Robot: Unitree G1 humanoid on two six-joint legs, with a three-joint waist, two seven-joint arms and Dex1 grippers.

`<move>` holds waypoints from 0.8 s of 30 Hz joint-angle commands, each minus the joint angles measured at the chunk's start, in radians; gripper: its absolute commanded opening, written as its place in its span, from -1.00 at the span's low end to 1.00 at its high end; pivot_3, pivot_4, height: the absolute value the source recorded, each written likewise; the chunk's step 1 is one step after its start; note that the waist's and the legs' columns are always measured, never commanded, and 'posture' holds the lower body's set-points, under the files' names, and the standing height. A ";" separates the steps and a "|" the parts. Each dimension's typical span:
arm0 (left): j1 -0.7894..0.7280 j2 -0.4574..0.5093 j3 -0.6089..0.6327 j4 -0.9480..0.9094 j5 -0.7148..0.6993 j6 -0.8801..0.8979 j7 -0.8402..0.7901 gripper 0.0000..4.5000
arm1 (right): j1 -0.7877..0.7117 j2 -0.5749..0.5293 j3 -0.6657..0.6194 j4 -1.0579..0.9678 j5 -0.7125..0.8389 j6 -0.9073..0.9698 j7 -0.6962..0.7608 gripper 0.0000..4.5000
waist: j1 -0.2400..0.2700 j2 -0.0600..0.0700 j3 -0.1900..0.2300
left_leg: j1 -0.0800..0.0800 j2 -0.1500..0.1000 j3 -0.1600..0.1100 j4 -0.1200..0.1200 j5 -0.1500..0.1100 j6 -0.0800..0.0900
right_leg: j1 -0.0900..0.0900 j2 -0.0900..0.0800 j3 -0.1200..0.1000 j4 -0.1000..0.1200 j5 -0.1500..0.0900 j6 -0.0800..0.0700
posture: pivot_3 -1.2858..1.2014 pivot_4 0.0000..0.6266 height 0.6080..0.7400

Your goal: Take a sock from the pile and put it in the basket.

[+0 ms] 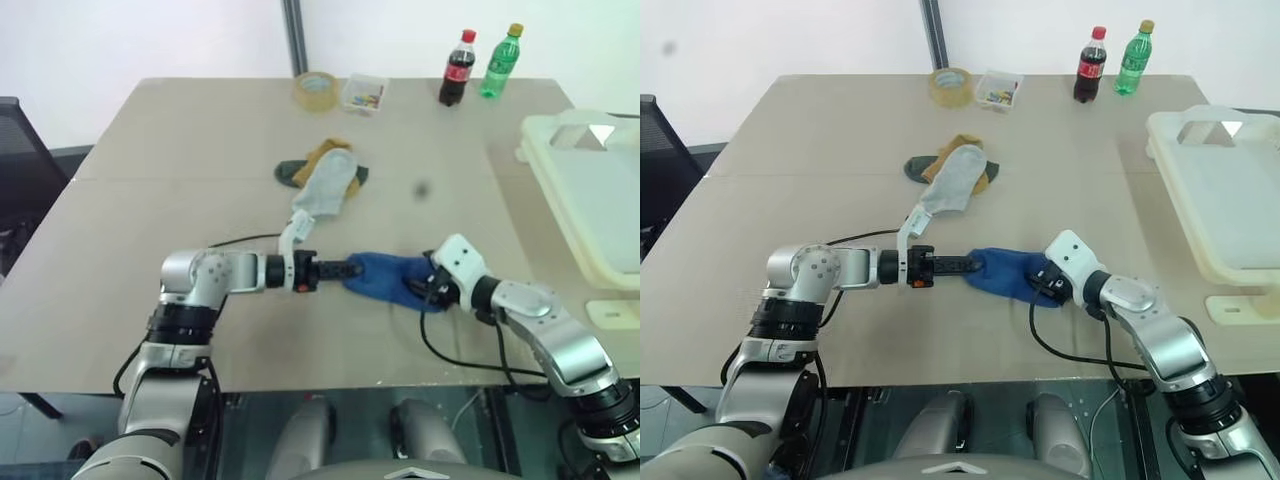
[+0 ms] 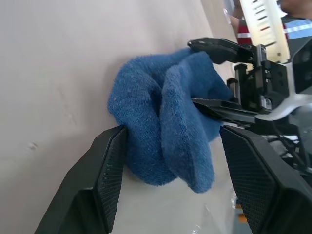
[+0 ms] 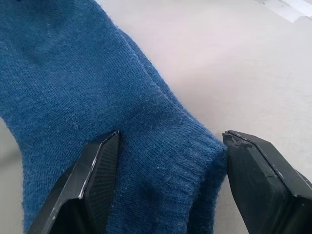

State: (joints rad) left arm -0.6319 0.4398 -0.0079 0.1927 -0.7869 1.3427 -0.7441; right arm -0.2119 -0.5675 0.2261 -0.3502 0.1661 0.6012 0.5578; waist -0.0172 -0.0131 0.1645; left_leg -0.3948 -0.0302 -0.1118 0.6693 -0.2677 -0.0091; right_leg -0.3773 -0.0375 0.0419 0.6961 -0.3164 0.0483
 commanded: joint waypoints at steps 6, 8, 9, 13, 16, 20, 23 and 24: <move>0.014 -0.069 -0.039 0.058 -0.054 0.128 -0.089 0.44 | 0.016 0.009 0.012 0.000 -0.021 0.034 0.004 0.53 | 0.000 0.000 -0.003 | 0.000 0.000 0.000 0.000 0.000 0.000 | 0.000 0.000 0.000 0.000 0.000 0.000 | 0.03 -0.52 1.00; 0.004 -0.072 -0.037 0.052 -0.075 0.140 -0.126 0.44 | 0.010 0.009 0.012 0.004 -0.024 0.033 0.007 0.53 | 0.000 0.000 -0.003 | 0.000 0.000 0.000 0.000 0.000 0.000 | 0.000 0.000 0.000 0.000 0.000 0.000 | 0.03 -0.52 1.00; -0.002 -0.079 -0.025 0.058 -0.081 0.142 -0.134 0.44 | 0.006 0.009 0.012 0.005 -0.026 0.033 0.008 0.53 | 0.000 0.000 -0.003 | 0.000 0.000 0.000 0.000 0.000 0.000 | 0.000 0.000 0.000 0.000 0.000 0.000 | 0.03 -0.52 1.00; -0.031 -0.116 0.046 0.121 -0.075 0.093 -0.129 0.44 | -0.004 0.007 0.007 -0.003 -0.027 0.042 0.010 0.53 | 0.001 0.000 -0.003 | 0.000 0.000 0.000 0.000 0.000 0.000 | 0.000 0.000 0.000 0.000 0.000 0.000 | 0.03 -0.52 1.00; -0.044 -0.151 0.119 0.145 -0.109 0.097 -0.128 0.44 | 0.003 0.004 0.005 -0.009 -0.028 0.044 0.009 0.53 | 0.001 0.000 -0.003 | 0.000 0.000 -0.001 0.000 0.000 0.000 | 0.000 0.000 -0.001 0.000 0.000 0.000 | 0.03 -0.52 1.00; -0.041 -0.200 0.145 0.164 -0.091 0.060 -0.101 0.44 | 0.005 0.003 0.004 -0.015 -0.029 0.048 0.008 0.53 | 0.000 0.000 -0.003 | 0.000 0.000 0.000 0.000 0.000 0.000 | 0.000 0.000 0.000 0.000 0.000 0.000 | 0.03 -0.52 1.00; -0.040 -0.208 0.145 0.182 -0.078 0.034 -0.104 0.44 | 0.002 0.003 0.003 -0.020 -0.030 0.054 0.009 0.53 | 0.000 0.000 -0.003 | 0.000 0.000 0.000 0.000 0.000 0.000 | 0.000 -0.001 0.000 0.000 0.000 0.000 | 0.03 -0.52 1.00; -0.039 -0.204 0.134 0.180 -0.071 0.027 -0.109 0.44 | 0.002 0.001 0.001 -0.021 -0.030 0.055 0.010 0.53 | 0.000 0.000 -0.003 | 0.000 0.000 0.000 0.000 0.000 0.000 | 0.000 -0.001 0.000 0.000 0.000 0.000 | 0.03 -0.52 1.00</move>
State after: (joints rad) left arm -0.6652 0.2323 0.1176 0.3754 -0.8617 1.3902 -0.8427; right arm -0.2196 -0.5564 0.2224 -0.3648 0.1481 0.6369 0.5619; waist -0.0168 -0.0133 0.1616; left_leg -0.3952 -0.0303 -0.1125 0.6694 -0.2676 -0.0092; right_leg -0.3775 -0.0387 0.0416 0.6961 -0.3164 0.0484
